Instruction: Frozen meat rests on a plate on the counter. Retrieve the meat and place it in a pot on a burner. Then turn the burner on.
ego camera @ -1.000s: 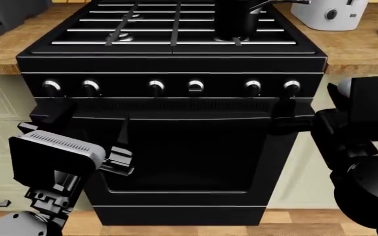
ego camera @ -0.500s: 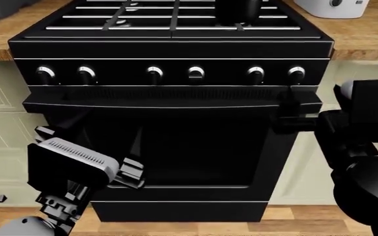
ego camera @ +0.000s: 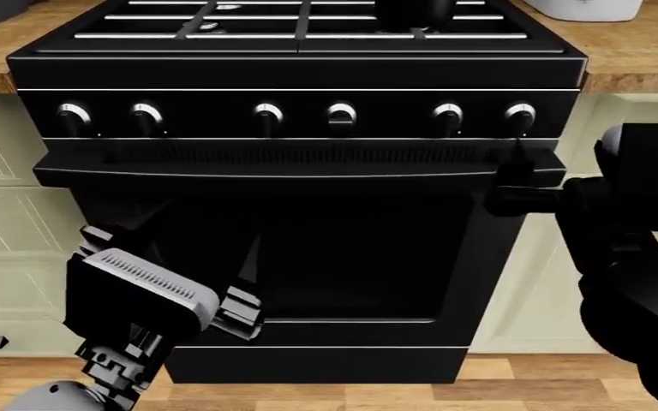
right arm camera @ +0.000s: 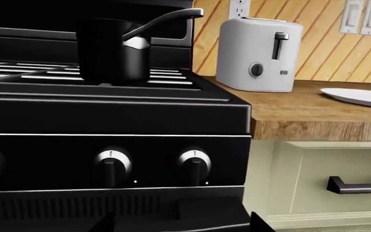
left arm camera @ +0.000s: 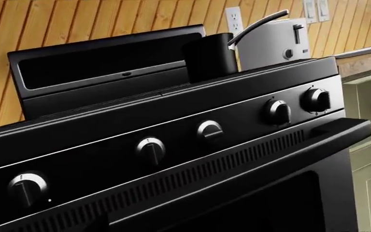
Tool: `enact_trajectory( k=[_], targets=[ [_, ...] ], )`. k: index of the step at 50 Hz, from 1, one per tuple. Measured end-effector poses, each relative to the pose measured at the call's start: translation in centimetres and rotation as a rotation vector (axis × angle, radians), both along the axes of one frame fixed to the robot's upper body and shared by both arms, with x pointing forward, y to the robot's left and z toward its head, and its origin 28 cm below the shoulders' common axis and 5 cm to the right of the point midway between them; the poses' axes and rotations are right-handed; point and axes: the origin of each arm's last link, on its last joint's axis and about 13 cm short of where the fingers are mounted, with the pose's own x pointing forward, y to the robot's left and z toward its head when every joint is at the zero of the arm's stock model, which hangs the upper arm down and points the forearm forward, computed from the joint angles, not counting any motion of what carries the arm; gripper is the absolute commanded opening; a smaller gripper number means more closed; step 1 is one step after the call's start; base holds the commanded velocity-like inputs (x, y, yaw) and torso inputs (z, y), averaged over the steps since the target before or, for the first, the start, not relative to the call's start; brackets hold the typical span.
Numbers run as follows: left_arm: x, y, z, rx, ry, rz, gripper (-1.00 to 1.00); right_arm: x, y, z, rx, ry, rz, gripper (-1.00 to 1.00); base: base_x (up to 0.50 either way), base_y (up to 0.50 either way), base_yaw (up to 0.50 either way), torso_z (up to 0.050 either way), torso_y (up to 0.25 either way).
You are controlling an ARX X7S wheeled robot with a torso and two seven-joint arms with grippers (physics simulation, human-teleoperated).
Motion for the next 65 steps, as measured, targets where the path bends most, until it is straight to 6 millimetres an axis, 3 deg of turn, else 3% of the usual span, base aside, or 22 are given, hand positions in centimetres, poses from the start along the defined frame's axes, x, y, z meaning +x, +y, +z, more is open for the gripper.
enact_trajectory(
  k=[65],
  targets=[
    [0.1, -0.1, -0.8, -0.003, -0.007, -0.008, 1.00, 6.8, -2.0, -1.0, -0.034, 0.093, 0.015, 1.00, 0.00, 0.00, 0.00, 0.000, 0.000]
  ],
)
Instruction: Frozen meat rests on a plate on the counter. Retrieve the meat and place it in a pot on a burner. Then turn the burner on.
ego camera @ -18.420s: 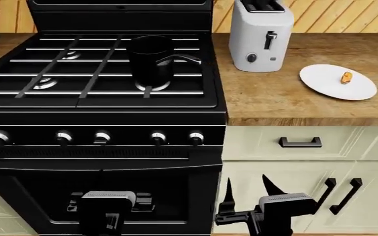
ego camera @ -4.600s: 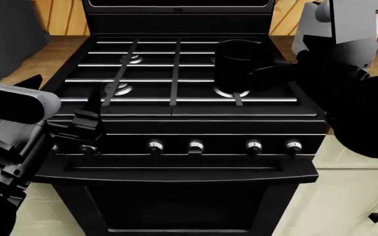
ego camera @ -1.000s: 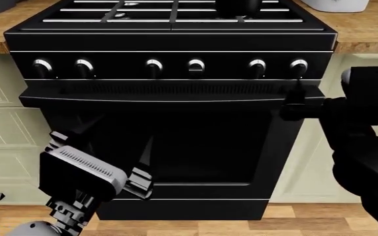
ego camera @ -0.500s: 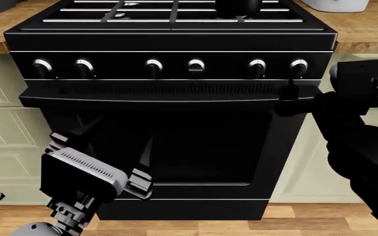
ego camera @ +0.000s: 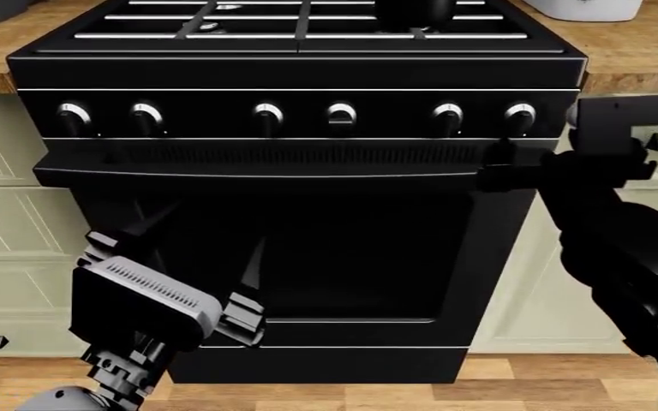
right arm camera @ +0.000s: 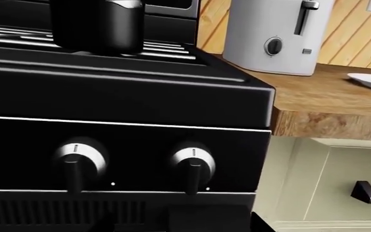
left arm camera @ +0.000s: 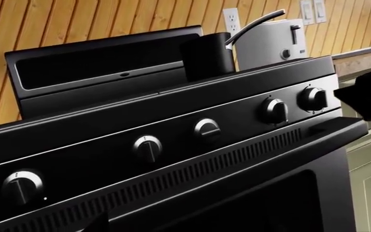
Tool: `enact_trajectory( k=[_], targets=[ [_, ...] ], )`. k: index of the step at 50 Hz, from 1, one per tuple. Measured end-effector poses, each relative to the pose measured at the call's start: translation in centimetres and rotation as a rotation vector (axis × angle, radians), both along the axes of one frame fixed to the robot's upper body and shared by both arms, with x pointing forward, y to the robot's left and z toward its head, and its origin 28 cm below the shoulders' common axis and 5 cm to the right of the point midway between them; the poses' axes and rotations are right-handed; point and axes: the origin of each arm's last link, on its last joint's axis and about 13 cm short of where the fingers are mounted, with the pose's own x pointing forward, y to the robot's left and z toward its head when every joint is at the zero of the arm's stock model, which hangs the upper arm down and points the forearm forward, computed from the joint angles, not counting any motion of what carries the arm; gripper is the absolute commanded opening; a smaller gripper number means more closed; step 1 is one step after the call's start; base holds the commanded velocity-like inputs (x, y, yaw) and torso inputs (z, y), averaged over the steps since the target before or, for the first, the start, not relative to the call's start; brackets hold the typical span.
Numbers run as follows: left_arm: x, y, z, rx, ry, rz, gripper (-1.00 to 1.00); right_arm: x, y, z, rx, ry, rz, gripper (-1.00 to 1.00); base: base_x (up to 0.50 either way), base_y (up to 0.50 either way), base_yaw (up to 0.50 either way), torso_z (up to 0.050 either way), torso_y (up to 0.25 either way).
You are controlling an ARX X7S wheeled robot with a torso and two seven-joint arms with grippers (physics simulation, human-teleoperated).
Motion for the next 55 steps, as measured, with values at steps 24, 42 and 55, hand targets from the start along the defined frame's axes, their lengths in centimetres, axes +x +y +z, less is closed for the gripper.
enact_trajectory(
  k=[24, 42, 55],
  targets=[
    [-0.1, 0.2, -0.1, -0.006, 0.001, 0.009, 1.00, 0.1, 1.0, -0.5, 0.044, -0.017, -0.014, 1.00, 0.00, 0.00, 0.00, 0.000, 0.000],
    [0.0, 0.2, -0.2, -0.005, 0.004, 0.013, 1.00, 0.2, 1.0, -0.7, 0.048, -0.028, -0.016, 1.00, 0.00, 0.00, 0.00, 0.000, 0.000],
    [0.3, 0.2, -0.3, -0.006, 0.011, 0.021, 1.00, 1.2, 0.6, -0.7, 0.041, -0.019, -0.008, 1.00, 0.00, 0.00, 0.00, 0.000, 0.000]
  ],
)
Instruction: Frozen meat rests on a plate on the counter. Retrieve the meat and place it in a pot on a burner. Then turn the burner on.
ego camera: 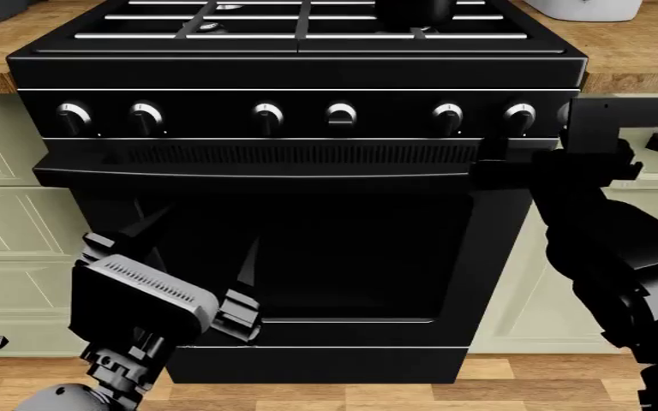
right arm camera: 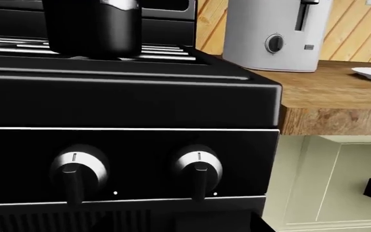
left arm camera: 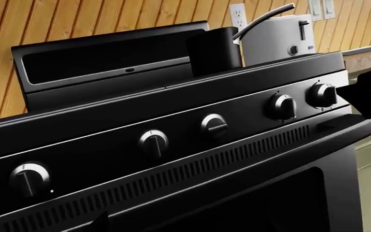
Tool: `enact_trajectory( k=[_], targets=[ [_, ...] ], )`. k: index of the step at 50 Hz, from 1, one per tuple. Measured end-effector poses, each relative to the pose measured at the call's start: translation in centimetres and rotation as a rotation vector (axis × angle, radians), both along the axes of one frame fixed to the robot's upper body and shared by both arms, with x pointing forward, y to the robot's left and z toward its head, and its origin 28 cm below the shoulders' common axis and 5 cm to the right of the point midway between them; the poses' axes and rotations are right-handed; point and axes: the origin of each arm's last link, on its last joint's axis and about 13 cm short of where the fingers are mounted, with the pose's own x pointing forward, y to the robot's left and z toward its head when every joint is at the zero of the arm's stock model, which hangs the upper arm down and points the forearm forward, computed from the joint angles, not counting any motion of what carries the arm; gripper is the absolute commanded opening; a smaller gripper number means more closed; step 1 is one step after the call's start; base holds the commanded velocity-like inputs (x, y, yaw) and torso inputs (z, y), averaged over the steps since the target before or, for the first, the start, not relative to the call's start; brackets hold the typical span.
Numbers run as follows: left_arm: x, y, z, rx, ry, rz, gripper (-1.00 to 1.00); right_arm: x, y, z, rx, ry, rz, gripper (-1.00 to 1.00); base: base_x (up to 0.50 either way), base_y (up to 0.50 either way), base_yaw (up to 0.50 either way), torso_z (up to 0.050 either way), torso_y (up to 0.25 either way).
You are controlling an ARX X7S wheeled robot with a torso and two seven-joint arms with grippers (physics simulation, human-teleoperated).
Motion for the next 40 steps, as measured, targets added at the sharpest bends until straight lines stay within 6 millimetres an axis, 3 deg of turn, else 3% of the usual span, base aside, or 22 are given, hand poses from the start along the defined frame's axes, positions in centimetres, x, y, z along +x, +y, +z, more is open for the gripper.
enact_trajectory(
  k=[22, 40],
  targets=[
    [0.5, 0.0, -0.2, 0.000, 0.013, 0.013, 1.00, 1.8, -1.0, -0.7, -0.018, 0.051, -0.017, 1.00, 0.00, 0.00, 0.00, 0.000, 0.000],
    [0.7, 0.0, -0.3, 0.003, 0.018, 0.027, 1.00, 3.1, -1.7, -0.1, -0.065, 0.050, -0.047, 1.00, 0.00, 0.00, 0.00, 0.000, 0.000]
  ],
)
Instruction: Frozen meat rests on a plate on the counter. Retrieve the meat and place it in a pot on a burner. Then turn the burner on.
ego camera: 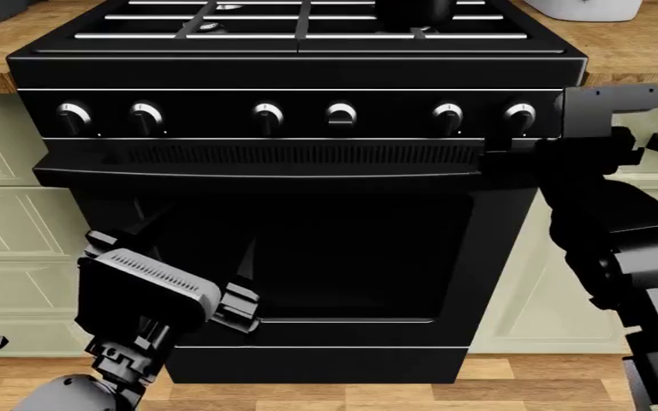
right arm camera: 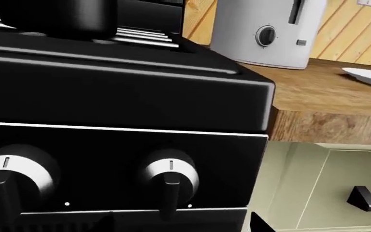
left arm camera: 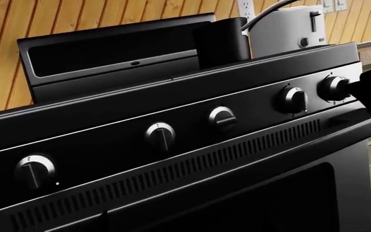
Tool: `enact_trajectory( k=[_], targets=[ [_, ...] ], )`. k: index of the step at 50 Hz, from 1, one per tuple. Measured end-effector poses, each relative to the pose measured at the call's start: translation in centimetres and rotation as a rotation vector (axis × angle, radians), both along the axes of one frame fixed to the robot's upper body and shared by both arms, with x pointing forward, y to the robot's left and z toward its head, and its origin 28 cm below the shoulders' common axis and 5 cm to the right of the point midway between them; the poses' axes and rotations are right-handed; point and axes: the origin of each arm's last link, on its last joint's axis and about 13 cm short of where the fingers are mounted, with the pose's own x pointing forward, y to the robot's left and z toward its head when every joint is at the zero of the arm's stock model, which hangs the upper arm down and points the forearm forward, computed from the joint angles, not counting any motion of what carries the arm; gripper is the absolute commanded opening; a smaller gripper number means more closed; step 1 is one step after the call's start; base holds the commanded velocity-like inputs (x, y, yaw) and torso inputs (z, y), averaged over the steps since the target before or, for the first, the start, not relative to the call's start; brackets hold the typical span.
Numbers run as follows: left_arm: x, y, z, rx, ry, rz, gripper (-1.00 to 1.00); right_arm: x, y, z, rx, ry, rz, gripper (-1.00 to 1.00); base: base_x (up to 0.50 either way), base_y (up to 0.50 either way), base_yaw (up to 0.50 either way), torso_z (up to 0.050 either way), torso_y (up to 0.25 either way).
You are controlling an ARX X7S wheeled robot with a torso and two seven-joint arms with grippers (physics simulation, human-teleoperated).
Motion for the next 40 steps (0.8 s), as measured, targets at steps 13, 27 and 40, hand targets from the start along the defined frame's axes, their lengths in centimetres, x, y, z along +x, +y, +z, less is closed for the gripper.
enact_trajectory(
  k=[13, 27, 40],
  targets=[
    [0.1, 0.0, -0.1, -0.002, 0.005, 0.007, 1.00, 1.1, -0.2, -0.1, -0.015, 0.021, 0.008, 1.00, 0.00, 0.00, 0.00, 0.000, 0.000],
    [0.3, 0.1, -0.3, -0.005, 0.012, 0.014, 1.00, 2.5, -0.6, -0.6, 0.006, 0.059, 0.015, 1.00, 0.00, 0.00, 0.00, 0.000, 0.000],
    [0.3, 0.2, -0.4, -0.010, 0.016, 0.019, 1.00, 3.5, -0.8, -0.5, 0.016, 0.069, 0.017, 1.00, 0.00, 0.00, 0.00, 0.000, 0.000]
  ],
)
